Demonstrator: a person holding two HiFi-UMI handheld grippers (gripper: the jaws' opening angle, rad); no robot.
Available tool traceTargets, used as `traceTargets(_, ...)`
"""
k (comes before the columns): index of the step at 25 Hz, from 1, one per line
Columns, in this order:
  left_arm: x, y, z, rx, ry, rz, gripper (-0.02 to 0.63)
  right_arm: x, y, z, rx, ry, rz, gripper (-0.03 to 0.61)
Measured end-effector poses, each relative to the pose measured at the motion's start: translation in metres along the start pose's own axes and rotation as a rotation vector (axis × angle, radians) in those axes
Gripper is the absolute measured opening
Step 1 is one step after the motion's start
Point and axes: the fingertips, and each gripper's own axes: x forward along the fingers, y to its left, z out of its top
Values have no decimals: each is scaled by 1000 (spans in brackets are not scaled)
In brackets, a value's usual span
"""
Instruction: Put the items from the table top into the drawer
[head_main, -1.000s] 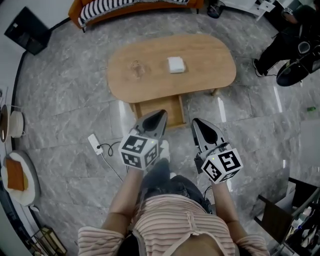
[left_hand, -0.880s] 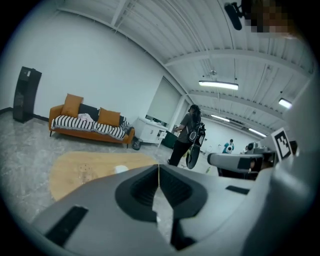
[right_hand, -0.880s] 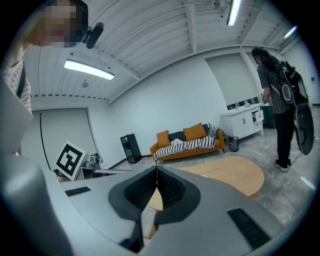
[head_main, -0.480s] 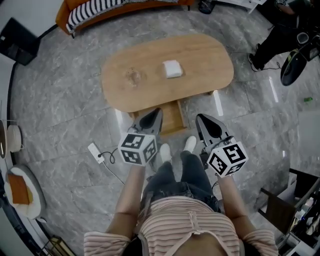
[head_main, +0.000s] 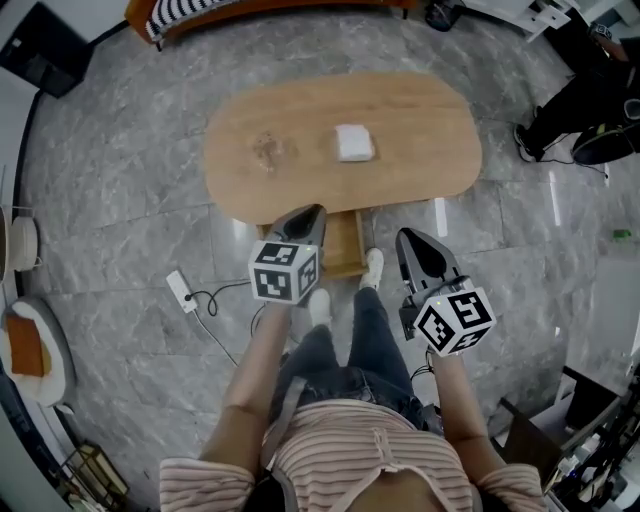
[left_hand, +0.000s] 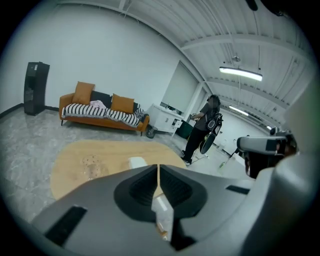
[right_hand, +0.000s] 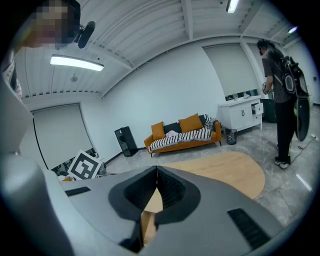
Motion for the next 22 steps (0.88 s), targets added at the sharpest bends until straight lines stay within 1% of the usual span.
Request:
traceTargets(6, 63, 4, 9, -4, 50, 56, 15, 28, -51, 12, 7, 40, 36, 9)
traceTargets(12, 123, 27, 5, -35, 107, 151, 18, 66, -94, 16, 17, 91, 83, 9)
traceTargets(13, 134, 31, 4, -38, 119, 162, 25, 73, -101, 16, 15, 102, 89, 9)
traceTargets(15, 156, 40, 0, -49, 147, 180, 73, 87, -116, 14, 11, 127, 101, 9)
traceTargets(22, 221, 71, -13, -97, 205, 233, 115, 137, -153, -5, 17, 191, 151, 9)
